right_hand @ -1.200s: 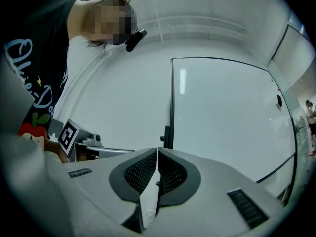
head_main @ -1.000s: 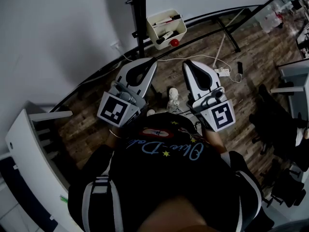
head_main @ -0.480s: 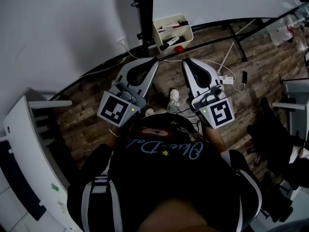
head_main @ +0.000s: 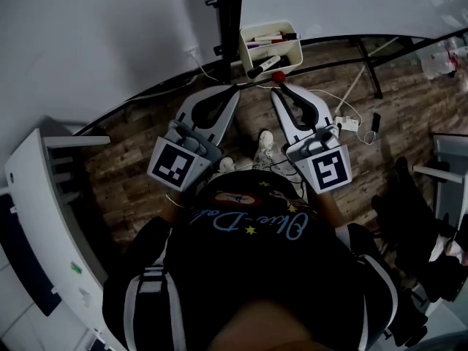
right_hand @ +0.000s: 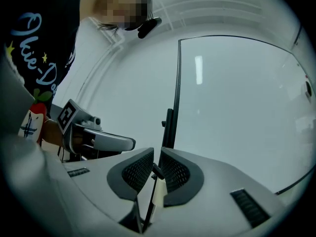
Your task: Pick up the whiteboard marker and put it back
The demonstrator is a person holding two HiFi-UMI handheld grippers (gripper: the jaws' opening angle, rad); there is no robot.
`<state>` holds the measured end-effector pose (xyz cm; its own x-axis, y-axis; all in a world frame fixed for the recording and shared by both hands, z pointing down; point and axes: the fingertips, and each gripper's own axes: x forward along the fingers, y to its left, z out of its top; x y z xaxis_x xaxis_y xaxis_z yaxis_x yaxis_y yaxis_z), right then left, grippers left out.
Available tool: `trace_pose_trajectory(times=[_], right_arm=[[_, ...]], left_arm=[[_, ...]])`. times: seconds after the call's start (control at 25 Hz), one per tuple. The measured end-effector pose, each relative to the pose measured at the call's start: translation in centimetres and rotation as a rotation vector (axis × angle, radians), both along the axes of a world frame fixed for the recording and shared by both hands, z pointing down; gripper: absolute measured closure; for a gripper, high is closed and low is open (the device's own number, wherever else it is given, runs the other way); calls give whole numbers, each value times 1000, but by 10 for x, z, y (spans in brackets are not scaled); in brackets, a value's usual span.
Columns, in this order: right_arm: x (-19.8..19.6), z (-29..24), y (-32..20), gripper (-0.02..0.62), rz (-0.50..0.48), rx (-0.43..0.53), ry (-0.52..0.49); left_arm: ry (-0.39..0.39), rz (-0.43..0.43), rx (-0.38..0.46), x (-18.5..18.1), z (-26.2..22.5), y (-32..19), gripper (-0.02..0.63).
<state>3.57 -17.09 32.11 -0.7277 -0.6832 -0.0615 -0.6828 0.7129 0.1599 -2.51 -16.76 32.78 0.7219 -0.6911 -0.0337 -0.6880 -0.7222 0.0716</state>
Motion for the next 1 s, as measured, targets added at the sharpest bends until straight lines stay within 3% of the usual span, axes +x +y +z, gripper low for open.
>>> trace_pose_trajectory(times=[0.44, 1.0], right_arm=[[-18, 8, -14, 529, -43, 102, 176], [-34, 35, -23, 485, -81, 114, 369]], left_arm=[[-5, -39, -27, -4, 11, -7, 606], [4, -87, -19, -12, 9, -13, 606]])
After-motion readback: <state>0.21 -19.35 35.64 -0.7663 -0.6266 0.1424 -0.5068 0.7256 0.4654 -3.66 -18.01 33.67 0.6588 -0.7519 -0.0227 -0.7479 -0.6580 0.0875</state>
